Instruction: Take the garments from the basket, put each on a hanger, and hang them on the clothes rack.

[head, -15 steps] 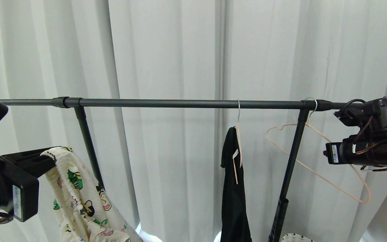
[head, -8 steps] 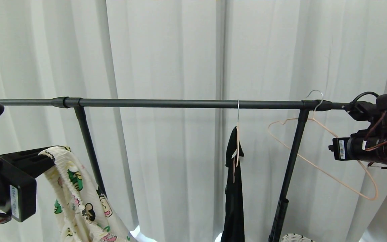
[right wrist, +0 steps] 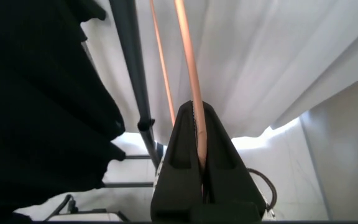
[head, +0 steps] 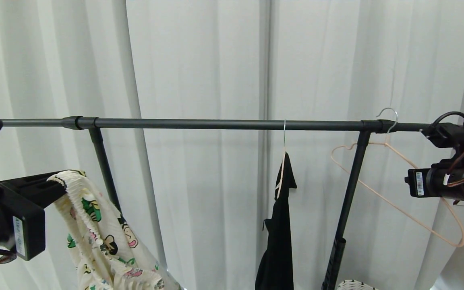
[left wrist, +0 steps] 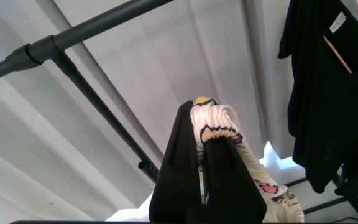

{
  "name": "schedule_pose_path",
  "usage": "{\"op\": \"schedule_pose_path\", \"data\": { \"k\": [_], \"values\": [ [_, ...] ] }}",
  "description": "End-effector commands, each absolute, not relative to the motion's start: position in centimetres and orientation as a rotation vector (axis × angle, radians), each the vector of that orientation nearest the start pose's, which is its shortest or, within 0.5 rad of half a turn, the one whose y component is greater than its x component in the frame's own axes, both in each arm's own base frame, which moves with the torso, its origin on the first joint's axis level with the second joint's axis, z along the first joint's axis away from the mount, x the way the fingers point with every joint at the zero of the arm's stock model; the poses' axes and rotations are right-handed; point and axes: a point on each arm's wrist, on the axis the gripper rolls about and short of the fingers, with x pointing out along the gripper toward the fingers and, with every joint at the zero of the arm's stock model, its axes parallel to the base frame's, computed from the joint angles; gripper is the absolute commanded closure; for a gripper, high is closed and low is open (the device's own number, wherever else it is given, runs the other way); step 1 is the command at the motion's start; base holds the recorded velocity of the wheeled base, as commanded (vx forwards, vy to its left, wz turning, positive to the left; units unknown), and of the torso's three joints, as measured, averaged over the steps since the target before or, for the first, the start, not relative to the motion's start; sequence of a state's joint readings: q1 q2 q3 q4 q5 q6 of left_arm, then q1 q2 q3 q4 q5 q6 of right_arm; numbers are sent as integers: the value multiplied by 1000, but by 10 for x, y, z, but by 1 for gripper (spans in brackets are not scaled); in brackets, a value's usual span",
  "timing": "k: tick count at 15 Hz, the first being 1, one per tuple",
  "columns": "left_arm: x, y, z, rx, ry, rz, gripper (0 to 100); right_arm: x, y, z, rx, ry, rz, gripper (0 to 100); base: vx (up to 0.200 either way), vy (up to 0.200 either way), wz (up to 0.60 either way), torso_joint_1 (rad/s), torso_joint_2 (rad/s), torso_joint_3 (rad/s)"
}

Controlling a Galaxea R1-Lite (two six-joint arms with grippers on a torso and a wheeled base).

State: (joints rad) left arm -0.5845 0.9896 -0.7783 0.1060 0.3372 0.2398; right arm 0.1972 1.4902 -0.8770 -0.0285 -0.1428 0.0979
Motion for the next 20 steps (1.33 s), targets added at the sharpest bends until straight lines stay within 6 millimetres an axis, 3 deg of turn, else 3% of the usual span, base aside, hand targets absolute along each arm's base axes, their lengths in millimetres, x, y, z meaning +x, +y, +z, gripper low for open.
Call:
{"op": "schedule_pose_path", "data": {
  "k": [1, 7, 13, 18, 20],
  "values": [
    [103, -59, 252, 385, 269, -280, 100, 231, 43, 208, -3, 556, 25, 100, 0, 0, 0, 0, 0, 0],
    [104, -60, 248, 386, 269, -279, 100, 198, 41, 211, -17, 517, 10, 100, 0, 0, 0, 0, 0, 0],
    [106, -60, 247, 389, 279, -272, 100, 169, 43, 196, -50, 540, 21, 100, -200, 0, 0, 1, 3, 4],
    [106, -60, 245, 391, 282, -276, 100, 160, 41, 195, -51, 534, 26, 100, -200, 0, 0, 0, 1, 3],
    [106, -60, 244, 392, 285, -274, 100, 160, 42, 195, -52, 534, 29, 100, 0, 0, 0, 0, 0, 0]
  ]
}}
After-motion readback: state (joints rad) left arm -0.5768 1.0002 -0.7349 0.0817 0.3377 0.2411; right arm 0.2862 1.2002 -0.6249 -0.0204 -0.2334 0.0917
